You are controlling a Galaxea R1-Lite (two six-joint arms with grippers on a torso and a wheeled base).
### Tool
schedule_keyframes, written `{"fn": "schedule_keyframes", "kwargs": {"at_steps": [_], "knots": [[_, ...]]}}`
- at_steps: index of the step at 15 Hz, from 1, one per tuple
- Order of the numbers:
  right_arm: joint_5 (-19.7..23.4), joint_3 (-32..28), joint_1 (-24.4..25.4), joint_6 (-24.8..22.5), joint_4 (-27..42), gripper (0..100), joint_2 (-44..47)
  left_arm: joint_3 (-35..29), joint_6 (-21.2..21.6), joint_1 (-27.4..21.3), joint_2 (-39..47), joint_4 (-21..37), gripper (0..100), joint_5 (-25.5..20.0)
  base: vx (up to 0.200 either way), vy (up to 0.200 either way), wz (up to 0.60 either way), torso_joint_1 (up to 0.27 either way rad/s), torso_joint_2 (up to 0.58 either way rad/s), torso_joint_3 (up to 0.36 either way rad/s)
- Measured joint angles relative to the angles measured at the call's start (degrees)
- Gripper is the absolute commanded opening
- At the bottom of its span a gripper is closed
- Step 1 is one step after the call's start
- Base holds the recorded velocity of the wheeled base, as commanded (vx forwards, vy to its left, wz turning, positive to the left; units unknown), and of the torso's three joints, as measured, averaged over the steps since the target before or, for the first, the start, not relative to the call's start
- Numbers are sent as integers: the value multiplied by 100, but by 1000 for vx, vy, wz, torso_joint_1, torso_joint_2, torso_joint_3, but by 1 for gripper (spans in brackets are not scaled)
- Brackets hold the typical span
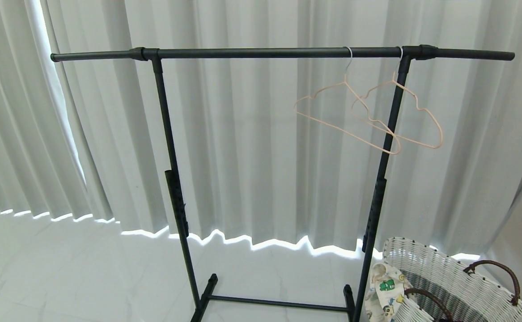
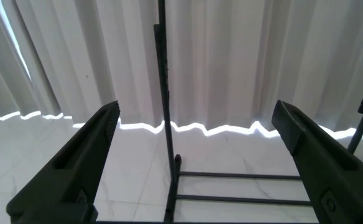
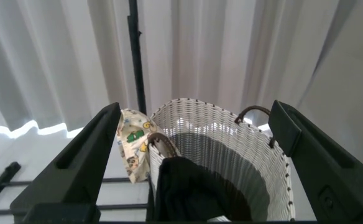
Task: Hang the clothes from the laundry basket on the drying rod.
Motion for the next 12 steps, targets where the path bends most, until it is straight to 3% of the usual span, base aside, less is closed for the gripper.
{"fn": "schedule_keyframes", "kwargs": {"at_steps": [3, 7, 8, 12], "knots": [[211, 0, 2, -469, 35, 100, 22, 0, -2, -1, 0, 0, 100, 2, 0, 0, 0, 0, 0, 0], [322, -5, 0, -519, -43, 100, 10, 0, -9, -1, 0, 0, 100, 2, 0, 0, 0, 0, 0, 0], [595, -51, 0, -511, -62, 100, 16, 0, -11, -4, 0, 0, 100, 2, 0, 0, 0, 0, 0, 0], [1102, -925, 152, -673, 315, 100, 735, 0, -11, -4, 0, 0, 100, 2, 0, 0, 0, 0, 0, 0]]}}
